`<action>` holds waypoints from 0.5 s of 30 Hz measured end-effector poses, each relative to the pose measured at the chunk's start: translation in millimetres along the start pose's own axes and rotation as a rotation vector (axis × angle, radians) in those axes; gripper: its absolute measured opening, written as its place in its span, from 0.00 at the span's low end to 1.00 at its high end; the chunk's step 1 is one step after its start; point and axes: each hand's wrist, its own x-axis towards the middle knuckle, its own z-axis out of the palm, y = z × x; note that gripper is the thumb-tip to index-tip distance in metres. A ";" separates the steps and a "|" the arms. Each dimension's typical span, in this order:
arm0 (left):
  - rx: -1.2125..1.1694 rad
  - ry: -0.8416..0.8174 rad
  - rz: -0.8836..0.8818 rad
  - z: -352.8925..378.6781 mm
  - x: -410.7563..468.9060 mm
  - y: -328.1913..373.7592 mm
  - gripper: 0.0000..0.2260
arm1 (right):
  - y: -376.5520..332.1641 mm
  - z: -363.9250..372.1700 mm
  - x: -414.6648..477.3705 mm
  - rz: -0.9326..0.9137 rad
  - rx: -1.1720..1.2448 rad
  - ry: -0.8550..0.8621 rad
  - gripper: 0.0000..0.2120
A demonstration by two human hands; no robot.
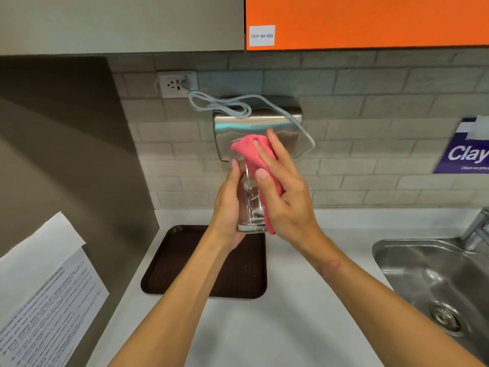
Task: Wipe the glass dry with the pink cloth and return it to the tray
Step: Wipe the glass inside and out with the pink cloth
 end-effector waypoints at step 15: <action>0.150 0.111 0.018 -4.0 -3.2 -1.3 0.30 | 18.7 12.4 -46.5 0.038 -0.007 0.001 0.26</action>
